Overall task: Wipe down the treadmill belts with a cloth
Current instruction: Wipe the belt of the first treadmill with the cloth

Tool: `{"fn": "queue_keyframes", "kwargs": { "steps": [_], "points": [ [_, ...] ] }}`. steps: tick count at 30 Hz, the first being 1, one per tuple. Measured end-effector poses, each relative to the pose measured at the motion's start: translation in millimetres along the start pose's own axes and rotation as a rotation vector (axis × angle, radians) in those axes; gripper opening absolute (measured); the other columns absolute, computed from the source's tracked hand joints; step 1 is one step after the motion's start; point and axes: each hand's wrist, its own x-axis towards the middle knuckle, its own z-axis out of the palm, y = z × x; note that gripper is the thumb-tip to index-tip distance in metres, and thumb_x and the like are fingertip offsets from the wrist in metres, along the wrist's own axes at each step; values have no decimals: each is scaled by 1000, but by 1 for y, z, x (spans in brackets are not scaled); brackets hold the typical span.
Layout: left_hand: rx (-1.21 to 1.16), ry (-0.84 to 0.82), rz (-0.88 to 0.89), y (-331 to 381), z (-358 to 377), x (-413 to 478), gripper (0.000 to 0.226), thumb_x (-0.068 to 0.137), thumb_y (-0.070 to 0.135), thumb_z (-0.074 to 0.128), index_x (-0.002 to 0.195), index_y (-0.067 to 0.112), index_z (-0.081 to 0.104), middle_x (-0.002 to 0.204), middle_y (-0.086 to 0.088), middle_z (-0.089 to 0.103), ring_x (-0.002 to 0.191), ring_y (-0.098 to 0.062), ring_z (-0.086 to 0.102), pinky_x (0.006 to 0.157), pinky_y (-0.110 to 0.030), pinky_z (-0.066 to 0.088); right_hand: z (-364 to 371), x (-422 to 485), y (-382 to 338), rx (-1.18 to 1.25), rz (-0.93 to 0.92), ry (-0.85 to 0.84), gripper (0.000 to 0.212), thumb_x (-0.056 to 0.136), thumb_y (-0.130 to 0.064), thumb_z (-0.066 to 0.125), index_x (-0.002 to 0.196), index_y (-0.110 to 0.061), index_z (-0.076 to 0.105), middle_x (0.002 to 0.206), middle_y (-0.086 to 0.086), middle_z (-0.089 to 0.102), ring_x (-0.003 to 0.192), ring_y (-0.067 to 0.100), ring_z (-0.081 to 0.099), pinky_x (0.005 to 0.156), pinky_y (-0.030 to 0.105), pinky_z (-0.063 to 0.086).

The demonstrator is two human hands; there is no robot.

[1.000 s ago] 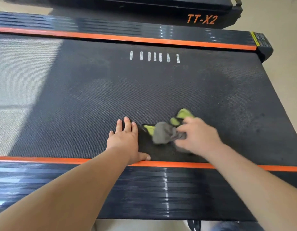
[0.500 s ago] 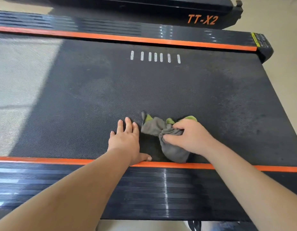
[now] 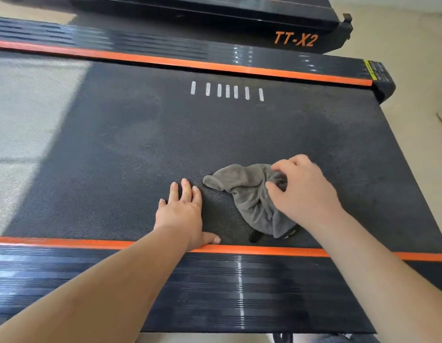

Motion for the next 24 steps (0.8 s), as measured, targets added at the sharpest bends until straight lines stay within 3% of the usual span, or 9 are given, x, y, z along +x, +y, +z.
{"fn": "queue_keyframes", "kwargs": {
  "steps": [3,6,9,10,12,15,19,22,24],
  "points": [
    [5,-5,0,0,0,0,142,68,92,60,163,14,-13,169,-10,-23,157,-35,-17,127,-55,15,4,-2,-7,-138,-202,143,18,89,-34,72,104,-25,71,105,-1,52,100,25,52,65,34,46],
    [9,-4,2,0,-1,0,142,69,92,60,163,14,-13,169,-10,-23,157,-36,-16,127,-55,15,9,1,-6,-72,-32,-273,48,84,-60,69,124,-35,64,125,-3,54,123,25,51,85,40,52],
    [10,-10,6,0,-1,0,142,69,92,59,163,14,-13,169,-11,-24,157,-36,-16,126,-55,16,18,-3,4,-221,110,-575,97,70,-78,73,153,-41,39,164,5,23,153,33,19,112,55,40],
    [10,-12,7,0,-1,0,142,69,92,59,163,14,-13,169,-11,-24,157,-36,-16,126,-55,16,22,-6,7,-196,114,-550,96,73,-73,75,155,-42,35,166,4,16,155,31,14,113,56,40],
    [14,-12,7,0,-1,0,142,69,93,58,162,14,-14,169,-11,-24,157,-36,-16,126,-55,16,31,-9,16,-141,89,-398,73,81,-58,77,145,-42,46,157,1,29,147,27,28,102,49,50],
    [13,-9,10,0,-2,-1,141,69,92,58,163,14,-13,169,-11,-23,157,-36,-16,126,-55,16,29,-5,21,-8,81,-228,31,85,-29,70,114,-33,60,117,-5,57,109,24,57,77,36,50],
    [8,-4,8,-1,-1,-1,141,69,92,59,163,14,-13,169,-10,-24,157,-36,-16,127,-55,16,0,9,22,684,226,-201,21,78,-1,69,87,-19,64,76,-3,63,68,12,54,60,26,42],
    [12,-5,5,-1,-1,-1,141,69,92,58,163,15,-13,169,-9,-24,157,-36,-16,127,-55,16,-15,8,28,1142,288,-428,25,80,3,71,101,-11,68,88,10,69,79,22,61,70,33,46],
    [10,-9,5,-1,-1,-1,141,69,92,58,163,15,-13,169,-9,-24,157,-36,-16,127,-55,16,-13,5,37,1077,387,-476,29,88,5,70,108,-15,71,100,7,76,91,22,70,77,32,53]
  ]
}}
